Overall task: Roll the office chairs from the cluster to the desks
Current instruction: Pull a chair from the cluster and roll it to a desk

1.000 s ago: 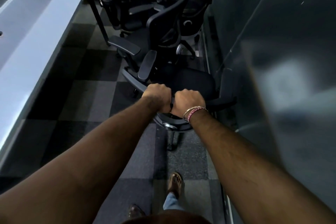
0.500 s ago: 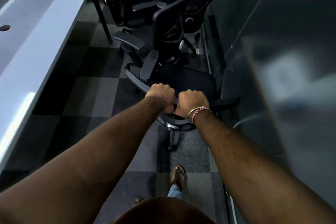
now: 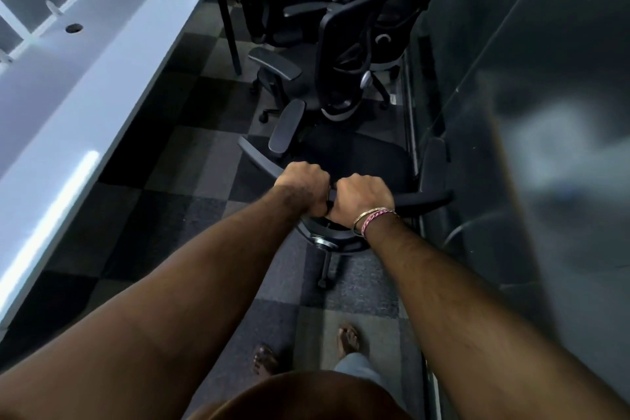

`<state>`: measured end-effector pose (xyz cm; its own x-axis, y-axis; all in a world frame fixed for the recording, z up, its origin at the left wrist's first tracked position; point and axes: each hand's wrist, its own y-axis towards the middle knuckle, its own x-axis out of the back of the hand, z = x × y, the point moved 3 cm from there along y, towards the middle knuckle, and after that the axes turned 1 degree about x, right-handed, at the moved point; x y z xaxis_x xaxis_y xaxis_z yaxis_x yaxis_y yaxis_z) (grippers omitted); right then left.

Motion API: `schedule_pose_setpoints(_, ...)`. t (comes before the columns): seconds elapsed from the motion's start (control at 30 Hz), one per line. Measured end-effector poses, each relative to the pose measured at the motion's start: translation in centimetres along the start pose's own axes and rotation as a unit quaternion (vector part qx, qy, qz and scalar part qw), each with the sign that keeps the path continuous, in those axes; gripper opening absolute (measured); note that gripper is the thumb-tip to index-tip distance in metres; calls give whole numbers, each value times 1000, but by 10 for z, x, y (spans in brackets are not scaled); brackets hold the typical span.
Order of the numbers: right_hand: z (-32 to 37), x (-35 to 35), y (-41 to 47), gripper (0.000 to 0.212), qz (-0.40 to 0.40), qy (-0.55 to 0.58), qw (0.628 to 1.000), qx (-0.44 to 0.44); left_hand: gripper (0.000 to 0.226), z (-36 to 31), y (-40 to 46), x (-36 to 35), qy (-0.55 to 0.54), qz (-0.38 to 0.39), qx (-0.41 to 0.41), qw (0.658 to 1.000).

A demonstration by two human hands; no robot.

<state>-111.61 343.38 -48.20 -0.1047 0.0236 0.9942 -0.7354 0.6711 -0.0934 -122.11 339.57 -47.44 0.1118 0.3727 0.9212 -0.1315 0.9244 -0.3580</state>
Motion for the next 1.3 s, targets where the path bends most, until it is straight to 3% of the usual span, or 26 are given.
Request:
schedule_pose_setpoints(0.4, -5, -6, -20, 35, -11, 27, 997, 68, 22, -24, -25, 2, 5, 15, 65, 998)
schedule_pose_setpoints(0.57, 2, -5, -39, 22, -2, 11, 991, 132, 22, -40, -48, -8, 3, 28, 117, 993)
schedule_pose_setpoints(0.67, 6, -3, -41, 30, -12, 10, 987, 161, 22, -42, -58, -8, -2, 34, 139, 990)
schedule_pose_setpoints(0.93, 30, 3, -52, 28, -13, -17, 956, 292, 25, -46, -105, -27, -51, 33, 244, 968)
schedule_pose_setpoints(1.07, 51, 4, -51, 22, -24, -51, 932, 357, 34, -42, -125, -38, -64, 6, 275, 959)
schedule_pose_setpoints(1.3, 101, 6, -41, 21, -41, -80, 885, 457, 32, -13, -163, -58, -90, 16, 319, 943)
